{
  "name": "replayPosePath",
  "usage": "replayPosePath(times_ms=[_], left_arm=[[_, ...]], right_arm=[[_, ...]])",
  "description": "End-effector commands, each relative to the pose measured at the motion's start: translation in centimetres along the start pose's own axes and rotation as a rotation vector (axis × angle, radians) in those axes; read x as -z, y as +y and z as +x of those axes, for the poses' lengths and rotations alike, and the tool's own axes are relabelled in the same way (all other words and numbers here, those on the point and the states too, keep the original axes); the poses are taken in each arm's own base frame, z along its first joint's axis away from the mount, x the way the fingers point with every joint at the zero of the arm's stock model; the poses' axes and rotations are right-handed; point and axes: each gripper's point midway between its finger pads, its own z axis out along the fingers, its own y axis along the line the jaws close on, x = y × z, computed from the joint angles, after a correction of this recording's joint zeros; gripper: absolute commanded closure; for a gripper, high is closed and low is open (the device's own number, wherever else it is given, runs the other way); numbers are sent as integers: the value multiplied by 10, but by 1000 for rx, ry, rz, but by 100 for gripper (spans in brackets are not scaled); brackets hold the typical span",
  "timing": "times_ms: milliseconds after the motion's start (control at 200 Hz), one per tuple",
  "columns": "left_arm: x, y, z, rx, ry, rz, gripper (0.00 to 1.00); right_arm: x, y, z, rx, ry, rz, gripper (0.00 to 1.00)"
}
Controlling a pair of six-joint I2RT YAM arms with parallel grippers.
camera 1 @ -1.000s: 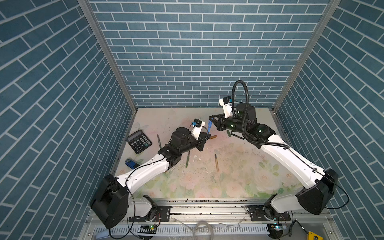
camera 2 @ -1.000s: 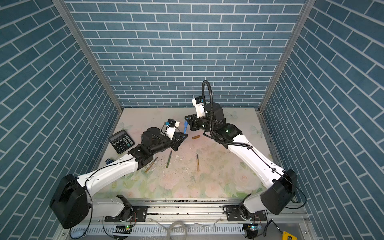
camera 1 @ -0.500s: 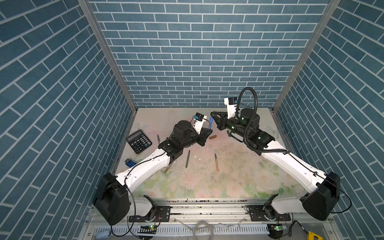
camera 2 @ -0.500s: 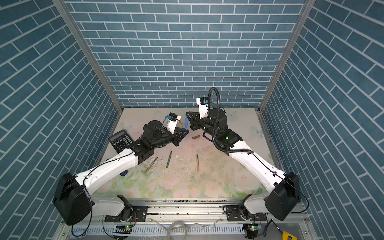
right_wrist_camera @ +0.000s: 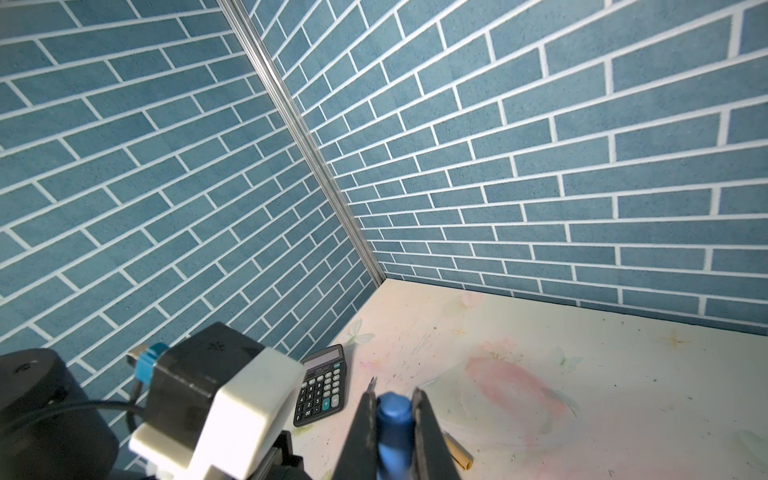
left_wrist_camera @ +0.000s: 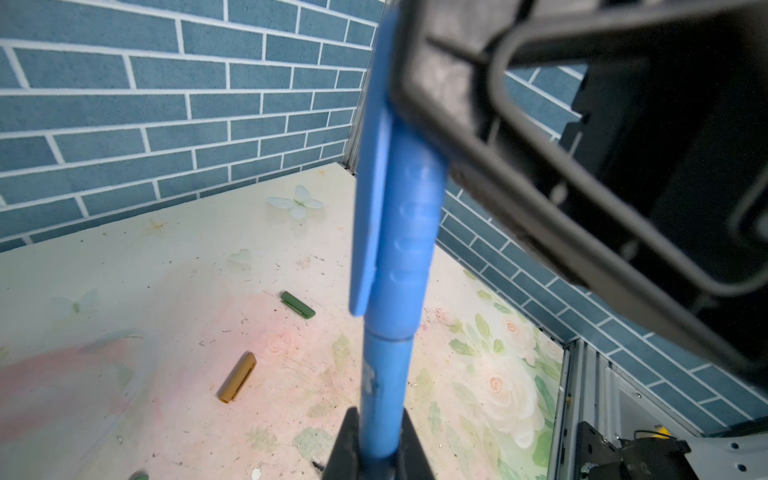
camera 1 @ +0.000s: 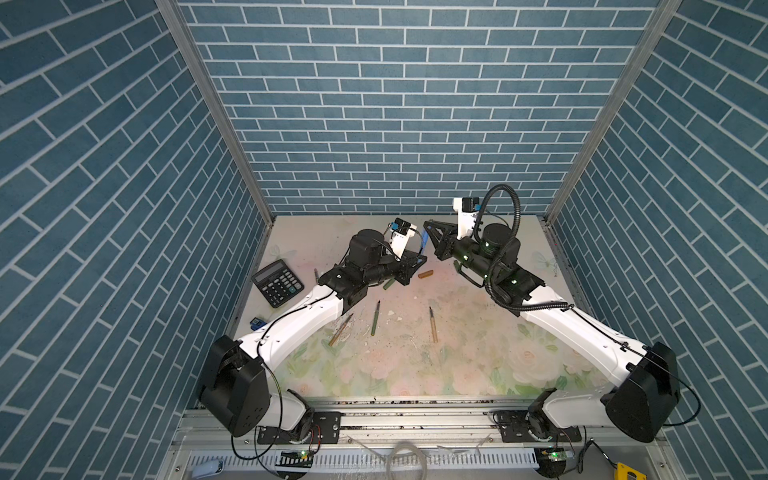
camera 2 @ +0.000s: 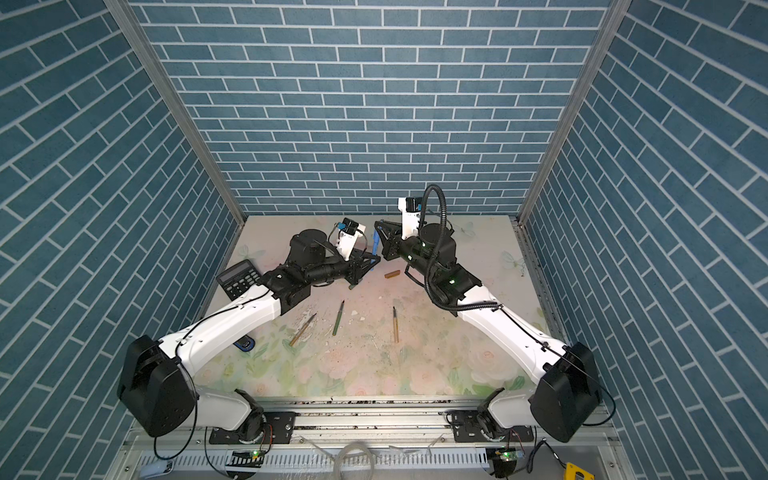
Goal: Insert the pens into the pen caps
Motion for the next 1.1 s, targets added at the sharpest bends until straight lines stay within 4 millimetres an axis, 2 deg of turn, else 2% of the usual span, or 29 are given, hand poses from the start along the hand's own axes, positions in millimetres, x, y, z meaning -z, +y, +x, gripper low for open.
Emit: replayPosePath(times_ms=[0,165,230,310,400,500,585,715,845,945,1095], left_arm=[[85,4,-187,-69,-633,-102,100],[93,10,-191,-77,-641,-111,100],[90,11,-186,-91,-619,-109,100],[82,11,-171,-95,-566,-88,100],[66,16,-134,-72,-466,-58,100],[60,23,-94,-40,-398,-48,100],[56,25,-66,-17,-340,-34,100],[52,27,-36,8,-278,-17,100],[52,26,-26,17,-256,-5,100],[53,21,-25,15,-260,18,100],[54,16,-26,19,-273,47,100]], right_arm=[[22,-8,162,-108,559,-10,94],[25,-11,170,-119,579,3,93],[25,-11,167,-117,575,3,93],[22,-8,157,-105,565,2,92],[16,0,131,-69,524,-13,91],[9,6,99,-24,468,-11,87],[5,14,71,1,424,-19,76],[6,31,30,33,337,-50,60],[15,41,10,59,294,-69,50],[19,42,7,78,299,-62,50],[11,58,-2,85,298,-136,52]])
